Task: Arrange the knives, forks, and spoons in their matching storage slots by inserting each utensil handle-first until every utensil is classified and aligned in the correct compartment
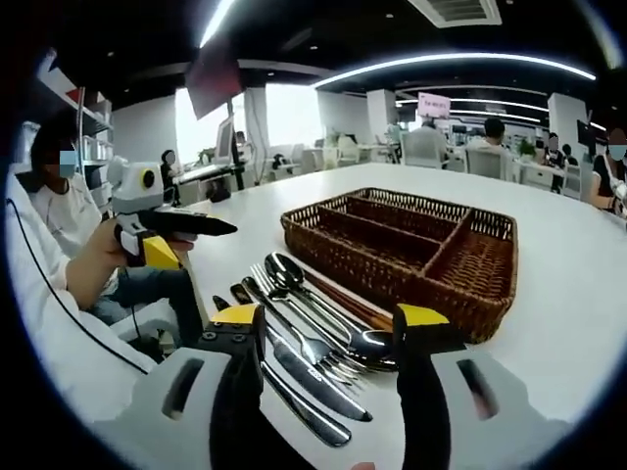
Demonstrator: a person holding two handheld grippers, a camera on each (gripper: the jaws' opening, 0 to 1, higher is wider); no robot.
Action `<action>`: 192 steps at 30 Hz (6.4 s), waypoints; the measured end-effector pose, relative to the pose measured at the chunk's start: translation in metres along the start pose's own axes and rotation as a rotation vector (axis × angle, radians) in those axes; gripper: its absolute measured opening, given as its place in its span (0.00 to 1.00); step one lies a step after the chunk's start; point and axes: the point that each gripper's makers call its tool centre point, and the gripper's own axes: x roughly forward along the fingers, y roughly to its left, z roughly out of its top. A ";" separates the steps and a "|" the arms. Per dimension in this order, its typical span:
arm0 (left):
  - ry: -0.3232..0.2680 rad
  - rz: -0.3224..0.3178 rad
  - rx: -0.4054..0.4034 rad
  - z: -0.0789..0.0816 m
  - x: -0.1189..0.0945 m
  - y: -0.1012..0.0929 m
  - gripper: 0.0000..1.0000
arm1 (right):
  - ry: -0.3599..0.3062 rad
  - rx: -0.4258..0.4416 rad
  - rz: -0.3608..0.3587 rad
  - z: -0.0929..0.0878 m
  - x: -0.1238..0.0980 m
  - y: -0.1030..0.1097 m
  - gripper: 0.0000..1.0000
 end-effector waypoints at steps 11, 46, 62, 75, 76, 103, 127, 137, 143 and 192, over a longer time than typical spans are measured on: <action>-0.001 -0.006 -0.020 0.003 0.004 0.012 0.74 | 0.009 -0.037 0.073 0.006 0.020 0.008 0.47; 0.018 0.018 -0.092 0.000 0.020 0.050 0.71 | 0.049 -0.170 0.300 0.015 0.066 0.018 0.30; 0.035 0.020 -0.117 -0.006 0.029 0.063 0.71 | 0.112 -0.301 0.342 0.005 0.085 0.018 0.25; 0.047 0.028 -0.135 -0.013 0.031 0.072 0.70 | 0.156 -0.447 0.362 -0.010 0.098 0.018 0.20; 0.047 0.028 -0.136 -0.013 0.031 0.072 0.70 | 0.158 -0.451 0.360 -0.010 0.099 0.017 0.20; 0.050 0.043 -0.144 -0.013 0.033 0.071 0.69 | 0.233 -0.612 0.364 -0.022 0.104 0.009 0.16; 0.051 0.044 -0.141 -0.014 0.027 0.070 0.68 | 0.310 -0.713 0.450 -0.028 0.106 0.020 0.09; 0.060 0.038 -0.134 -0.013 0.030 0.067 0.68 | 0.399 -0.735 0.556 -0.037 0.109 0.021 0.07; 0.061 0.040 -0.133 -0.013 0.030 0.067 0.68 | 0.418 -0.748 0.581 -0.036 0.109 0.025 0.06; 0.063 0.012 -0.118 -0.018 0.028 0.054 0.68 | 0.495 -0.717 0.543 -0.037 0.118 0.025 0.03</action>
